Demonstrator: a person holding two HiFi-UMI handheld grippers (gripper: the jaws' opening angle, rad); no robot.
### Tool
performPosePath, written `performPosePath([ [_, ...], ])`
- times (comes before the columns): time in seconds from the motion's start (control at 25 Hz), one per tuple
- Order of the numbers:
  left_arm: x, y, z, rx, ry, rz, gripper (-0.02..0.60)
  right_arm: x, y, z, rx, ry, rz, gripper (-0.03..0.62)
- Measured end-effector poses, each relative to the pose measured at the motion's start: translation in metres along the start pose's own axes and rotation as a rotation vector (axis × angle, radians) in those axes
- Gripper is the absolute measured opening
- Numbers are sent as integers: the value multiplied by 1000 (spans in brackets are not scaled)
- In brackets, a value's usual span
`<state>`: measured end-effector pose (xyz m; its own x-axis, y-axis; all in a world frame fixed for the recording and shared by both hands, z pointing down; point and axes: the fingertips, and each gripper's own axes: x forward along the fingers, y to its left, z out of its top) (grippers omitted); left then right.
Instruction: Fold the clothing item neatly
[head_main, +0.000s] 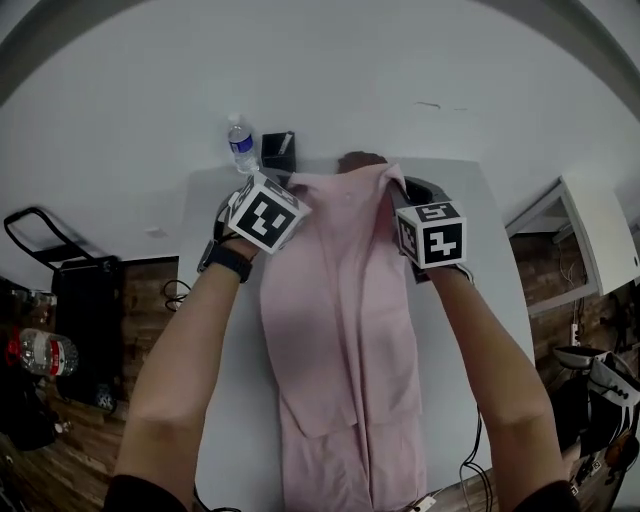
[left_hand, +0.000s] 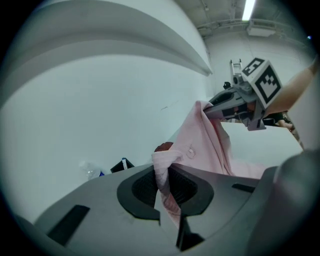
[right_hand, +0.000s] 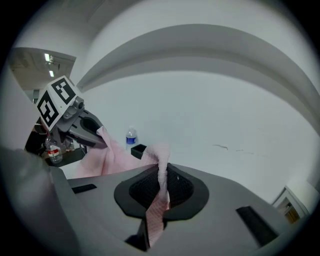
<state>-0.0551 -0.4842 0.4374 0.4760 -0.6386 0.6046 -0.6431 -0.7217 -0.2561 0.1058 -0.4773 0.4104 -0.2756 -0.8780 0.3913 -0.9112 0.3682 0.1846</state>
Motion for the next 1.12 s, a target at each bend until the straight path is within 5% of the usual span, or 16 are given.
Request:
performPosePath([
  [0.48, 81, 21, -58, -32, 51, 15, 32, 77, 5, -72, -120, 132, -27, 31],
  [0.88, 87, 52, -69, -151, 8, 43, 143, 92, -12, -59, -103, 44, -115, 100],
  [1.0, 93, 60, -61, -148, 12, 46, 150, 87, 11, -56, -110, 47, -45, 100],
  [1.12, 113, 47, -71, -73, 164, 17, 150, 80, 44, -56, -127, 51, 50, 98],
])
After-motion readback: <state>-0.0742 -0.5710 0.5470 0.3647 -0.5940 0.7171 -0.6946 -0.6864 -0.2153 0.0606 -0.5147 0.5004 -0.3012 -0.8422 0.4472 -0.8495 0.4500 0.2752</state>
